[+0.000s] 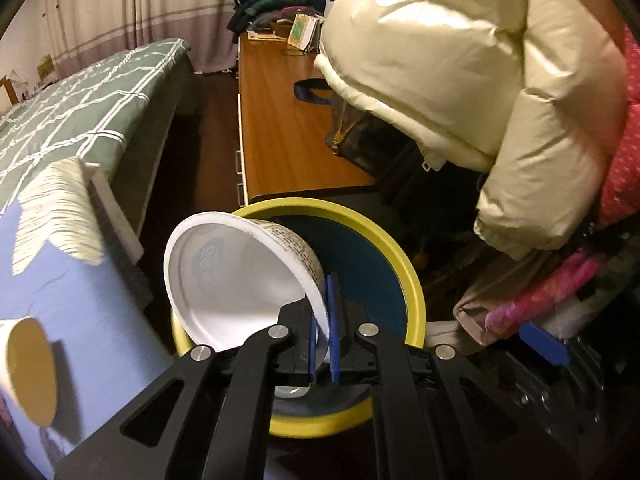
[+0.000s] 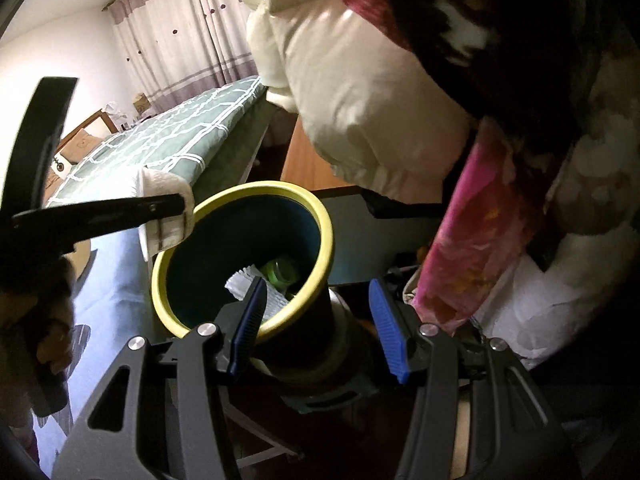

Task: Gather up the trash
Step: 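Carry the white cup with the left gripper over the bin and release, then move the right gripper to the white paper cup and grasp it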

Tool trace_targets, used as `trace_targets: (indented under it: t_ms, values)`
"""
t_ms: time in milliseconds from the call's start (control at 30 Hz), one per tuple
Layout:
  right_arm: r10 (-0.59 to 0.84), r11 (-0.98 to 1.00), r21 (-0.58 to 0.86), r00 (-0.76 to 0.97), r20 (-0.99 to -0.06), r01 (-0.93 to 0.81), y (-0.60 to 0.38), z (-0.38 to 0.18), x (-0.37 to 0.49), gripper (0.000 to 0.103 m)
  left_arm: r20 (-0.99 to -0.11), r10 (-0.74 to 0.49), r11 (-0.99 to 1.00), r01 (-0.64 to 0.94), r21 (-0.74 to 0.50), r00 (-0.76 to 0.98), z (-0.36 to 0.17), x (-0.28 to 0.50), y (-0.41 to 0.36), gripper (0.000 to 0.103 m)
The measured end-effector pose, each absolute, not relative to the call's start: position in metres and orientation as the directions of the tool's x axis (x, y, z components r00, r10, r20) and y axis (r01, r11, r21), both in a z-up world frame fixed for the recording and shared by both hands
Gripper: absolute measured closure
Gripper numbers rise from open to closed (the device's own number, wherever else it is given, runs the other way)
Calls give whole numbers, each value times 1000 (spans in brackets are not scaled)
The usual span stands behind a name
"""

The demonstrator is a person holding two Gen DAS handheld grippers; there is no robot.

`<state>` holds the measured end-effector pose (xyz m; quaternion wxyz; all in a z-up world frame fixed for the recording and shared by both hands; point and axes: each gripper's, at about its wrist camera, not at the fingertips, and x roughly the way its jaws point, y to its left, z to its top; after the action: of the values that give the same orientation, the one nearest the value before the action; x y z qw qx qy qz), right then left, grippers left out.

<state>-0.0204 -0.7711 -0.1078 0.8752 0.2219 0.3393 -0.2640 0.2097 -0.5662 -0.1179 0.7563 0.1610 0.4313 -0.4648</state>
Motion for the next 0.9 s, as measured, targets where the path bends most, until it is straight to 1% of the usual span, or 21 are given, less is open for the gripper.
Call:
trace_targets:
  t_ms: [133, 333, 367, 400, 433, 467, 500, 567, 700, 833, 900]
  values:
    - [-306, 756, 218, 627, -717, 618, -775, -111, -23, 52, -826, -536, 525, 835, -163, 176, -135, 214, -584, 95]
    - [-307, 757, 217, 628, -715, 617, -775, -110, -25, 52, -853, -499, 551, 815, -177, 152, -157, 224, -588, 95]
    - [-308, 757, 216, 628, -714, 617, -774, -109, -25, 52, -859, -488, 561, 810, -172, 155, -160, 226, -588, 90]
    - [-308, 757, 216, 628, -714, 617, -773, -109, -26, 52, -858, -487, 568, 805, -170, 163, -162, 227, -587, 78]
    - [-307, 758, 216, 629, -714, 616, -773, -109, -26, 52, -854, -490, 575, 802, -165, 176, -161, 227, -585, 49]
    - [-307, 758, 217, 630, -713, 615, -773, -109, -26, 52, -844, -498, 583, 797, -157, 198, -160, 227, -583, 39]
    - [-307, 759, 217, 631, -713, 614, -772, -109, -26, 52, -837, -506, 582, 798, -153, 208, -158, 227, -583, 37]
    - [-307, 761, 215, 632, -712, 611, -771, -107, -26, 52, -835, -511, 583, 796, -162, 204, -157, 229, -583, 26]
    - [-304, 768, 211, 634, -711, 605, -768, -105, -25, 52, -821, -536, 575, 797, -183, 197, -147, 227, -576, 25]
    - [-299, 771, 210, 633, -714, 601, -766, -106, -22, 49, -784, -578, 575, 794, -197, 224, -120, 217, -547, 17]
    - [-295, 776, 208, 635, -714, 595, -763, -105, -20, 49, -762, -599, 592, 778, -212, 248, -104, 215, -519, 16]
